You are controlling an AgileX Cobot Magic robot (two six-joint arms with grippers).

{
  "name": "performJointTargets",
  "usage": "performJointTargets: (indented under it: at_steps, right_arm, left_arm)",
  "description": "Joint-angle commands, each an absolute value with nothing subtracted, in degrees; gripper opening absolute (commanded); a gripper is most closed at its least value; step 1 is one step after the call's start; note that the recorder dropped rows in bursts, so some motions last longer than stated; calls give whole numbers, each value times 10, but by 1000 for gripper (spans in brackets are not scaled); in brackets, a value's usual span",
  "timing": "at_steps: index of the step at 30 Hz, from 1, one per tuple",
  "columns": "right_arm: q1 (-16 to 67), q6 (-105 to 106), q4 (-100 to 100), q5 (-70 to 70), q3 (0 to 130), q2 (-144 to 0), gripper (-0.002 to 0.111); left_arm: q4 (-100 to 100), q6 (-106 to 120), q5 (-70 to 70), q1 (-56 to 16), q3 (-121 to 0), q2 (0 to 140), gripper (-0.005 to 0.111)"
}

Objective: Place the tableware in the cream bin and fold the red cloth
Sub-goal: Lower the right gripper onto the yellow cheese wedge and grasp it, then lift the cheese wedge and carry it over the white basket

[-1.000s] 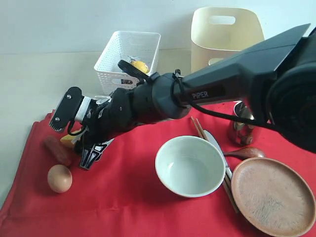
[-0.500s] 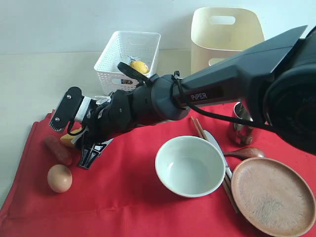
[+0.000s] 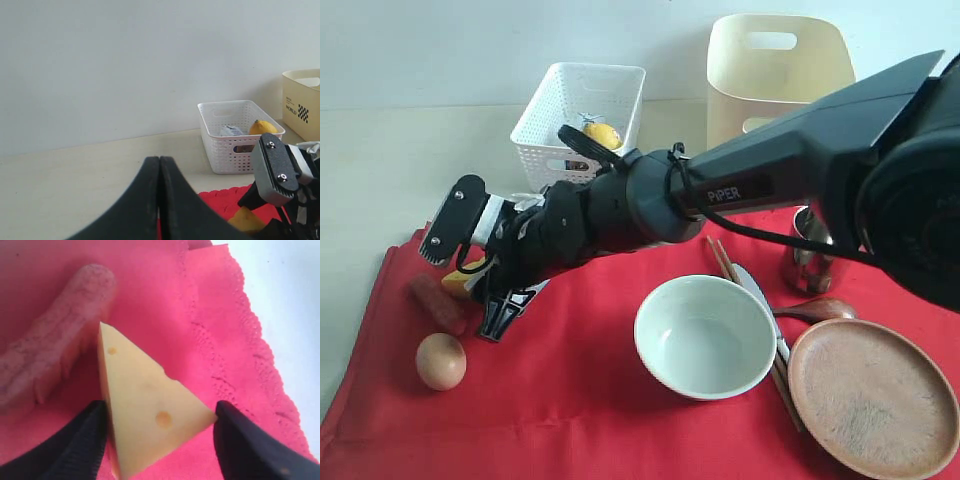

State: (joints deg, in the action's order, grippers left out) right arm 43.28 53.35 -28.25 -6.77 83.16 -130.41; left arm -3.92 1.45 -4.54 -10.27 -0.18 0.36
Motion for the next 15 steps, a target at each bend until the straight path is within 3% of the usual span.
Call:
performJointTargets:
  at_steps: [1,15]
  right_arm:
    - [433,538,-283,-62,833,-1268,0]
    - [406,491,-286,7,833,-1172,0]
  left_arm:
    - [-39,14,-46,-105,0,0,0]
    - [-39,14,-46,-105,0,0,0]
